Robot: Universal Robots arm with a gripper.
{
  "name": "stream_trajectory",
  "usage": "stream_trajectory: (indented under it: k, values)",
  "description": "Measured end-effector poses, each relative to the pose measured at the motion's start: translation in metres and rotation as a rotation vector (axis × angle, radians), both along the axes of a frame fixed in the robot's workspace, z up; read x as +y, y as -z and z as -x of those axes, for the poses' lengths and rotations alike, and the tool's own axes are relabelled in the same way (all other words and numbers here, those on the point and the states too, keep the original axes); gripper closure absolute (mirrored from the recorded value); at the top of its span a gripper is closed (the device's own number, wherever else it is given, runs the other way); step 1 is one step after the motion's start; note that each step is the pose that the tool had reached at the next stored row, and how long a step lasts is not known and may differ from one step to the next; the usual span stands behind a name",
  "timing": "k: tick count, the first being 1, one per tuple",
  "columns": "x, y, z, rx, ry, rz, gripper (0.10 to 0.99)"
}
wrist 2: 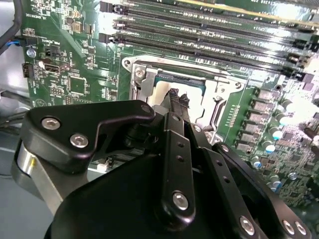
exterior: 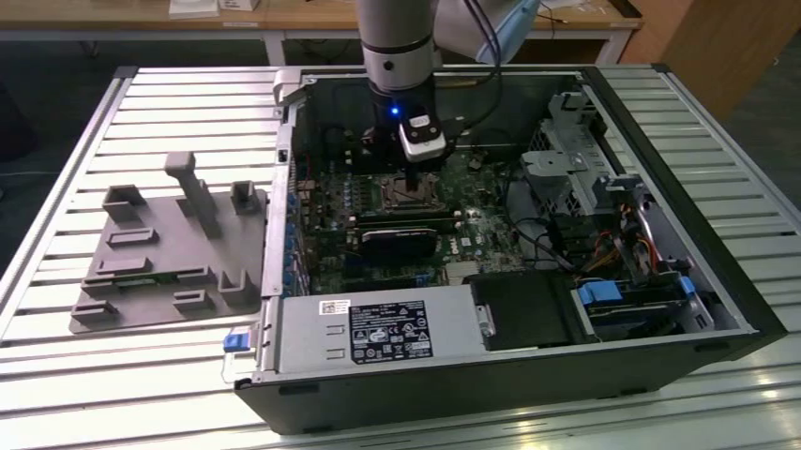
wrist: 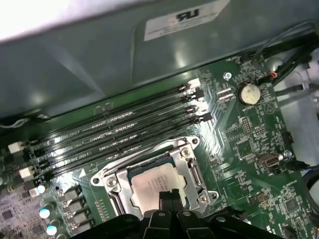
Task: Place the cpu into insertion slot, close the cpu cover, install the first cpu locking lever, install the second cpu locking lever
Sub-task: 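Install the first cpu locking lever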
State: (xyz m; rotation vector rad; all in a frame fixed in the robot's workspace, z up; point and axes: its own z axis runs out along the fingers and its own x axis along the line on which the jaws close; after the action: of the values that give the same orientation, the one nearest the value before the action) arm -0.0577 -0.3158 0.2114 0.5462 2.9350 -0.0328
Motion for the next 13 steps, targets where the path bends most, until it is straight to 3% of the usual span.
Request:
stream_trajectory:
  k: [2, 13]
  values:
    - [-0.0001, 0.0005, 0.0, 0.0021, -0.02, 0.003, 0.98]
    - [0.0, 0.0025, 0.0001, 0.0021, -0.163, 0.004, 0.98]
